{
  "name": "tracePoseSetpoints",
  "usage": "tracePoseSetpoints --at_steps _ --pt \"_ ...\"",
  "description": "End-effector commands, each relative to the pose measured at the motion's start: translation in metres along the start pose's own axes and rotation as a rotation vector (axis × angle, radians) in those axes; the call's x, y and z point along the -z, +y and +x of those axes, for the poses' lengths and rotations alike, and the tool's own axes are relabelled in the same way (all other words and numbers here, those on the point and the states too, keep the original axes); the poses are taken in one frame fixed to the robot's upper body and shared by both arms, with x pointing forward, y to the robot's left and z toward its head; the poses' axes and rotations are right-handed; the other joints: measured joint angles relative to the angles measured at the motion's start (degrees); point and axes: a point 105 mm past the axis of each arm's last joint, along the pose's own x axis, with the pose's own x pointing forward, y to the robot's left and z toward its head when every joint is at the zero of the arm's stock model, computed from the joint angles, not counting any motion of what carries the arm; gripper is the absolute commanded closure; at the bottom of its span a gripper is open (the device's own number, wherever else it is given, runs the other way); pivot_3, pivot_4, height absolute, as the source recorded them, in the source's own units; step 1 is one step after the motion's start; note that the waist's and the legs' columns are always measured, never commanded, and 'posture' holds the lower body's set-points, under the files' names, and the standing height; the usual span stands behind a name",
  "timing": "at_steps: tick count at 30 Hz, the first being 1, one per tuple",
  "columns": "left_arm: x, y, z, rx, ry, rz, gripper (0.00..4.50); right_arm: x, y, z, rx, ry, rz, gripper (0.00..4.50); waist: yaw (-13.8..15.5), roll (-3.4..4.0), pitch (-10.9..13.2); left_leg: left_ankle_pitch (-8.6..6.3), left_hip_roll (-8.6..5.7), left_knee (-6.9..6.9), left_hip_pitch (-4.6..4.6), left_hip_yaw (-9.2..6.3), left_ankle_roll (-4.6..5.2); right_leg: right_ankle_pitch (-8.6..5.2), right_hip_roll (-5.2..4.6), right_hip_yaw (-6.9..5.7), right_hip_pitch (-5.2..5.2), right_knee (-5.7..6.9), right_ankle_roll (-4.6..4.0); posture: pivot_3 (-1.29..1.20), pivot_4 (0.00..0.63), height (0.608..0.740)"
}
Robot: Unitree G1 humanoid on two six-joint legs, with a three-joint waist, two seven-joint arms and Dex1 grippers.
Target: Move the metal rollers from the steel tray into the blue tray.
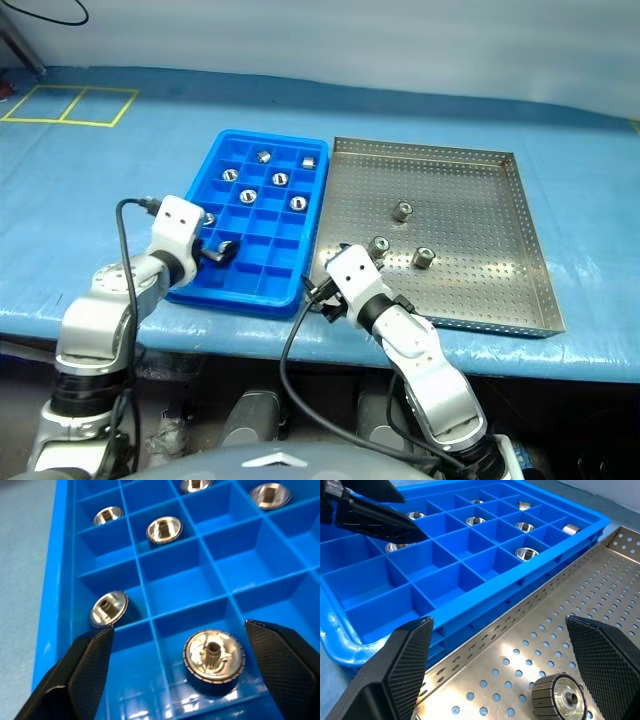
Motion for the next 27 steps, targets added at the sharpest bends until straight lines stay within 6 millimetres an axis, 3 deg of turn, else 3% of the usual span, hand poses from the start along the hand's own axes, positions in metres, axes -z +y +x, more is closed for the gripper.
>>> tracePoseSetpoints --at_steps 1,3,6,11,17,27 --pt "-0.030 -0.020 0.008 0.105 -0.125 -0.001 0.04 -0.009 -0.019 -0.012 0.099 -0.039 -0.011 0.00 -0.36 0.00 0.00 0.00 0.00 0.00 0.00 0.01 0.00 0.00 0.00 0.01 -0.01 0.01 0.00 -0.09 0.150 0.740" --pt "-0.035 -0.029 0.012 0.148 -0.143 0.017 0.04 -0.007 -0.023 -0.015 0.123 -0.030 -0.011 0.00 -0.86 0.00 0.00 0.00 0.01 -0.01 0.01 0.01 0.00 0.00 0.02 0.01 -0.02 0.03 0.00 -0.10 0.150 0.740" --pt "-0.043 -0.064 0.021 0.324 -0.159 0.042 0.04 0.000 -0.037 -0.028 0.200 0.002 -0.007 0.00 -1.46 0.00 0.00 0.00 0.01 -0.05 0.02 0.03 0.00 -0.01 0.04 0.06 -0.04 0.05 -0.01 -0.12 0.150 0.740" --pt "-0.039 -0.107 0.032 0.567 -0.087 0.174 0.04 0.012 -0.050 -0.043 0.285 0.053 0.006 0.00 -2.54 0.00 0.00 0.00 0.00 -0.04 0.00 0.09 0.01 0.00 0.04 0.13 -0.05 0.03 0.01 -0.14 0.150 0.740" --pt "-0.026 -0.130 0.048 0.717 0.040 0.357 0.04 0.016 -0.054 -0.048 0.323 0.069 0.008 0.00 -3.81 0.01 0.00 0.00 0.02 -0.04 0.07 0.16 0.02 0.00 0.06 0.21 -0.08 0.07 0.01 -0.17 0.150 0.740" --pt "-0.008 -0.133 0.075 0.717 0.223 0.510 0.04 0.016 -0.048 -0.048 0.347 0.059 0.029 0.00 -5.49 0.01 0.00 -0.02 0.01 -0.05 -0.08 0.19 0.06 0.00 0.06 0.26 -0.20 0.03 0.03 -0.23 0.150 0.740"
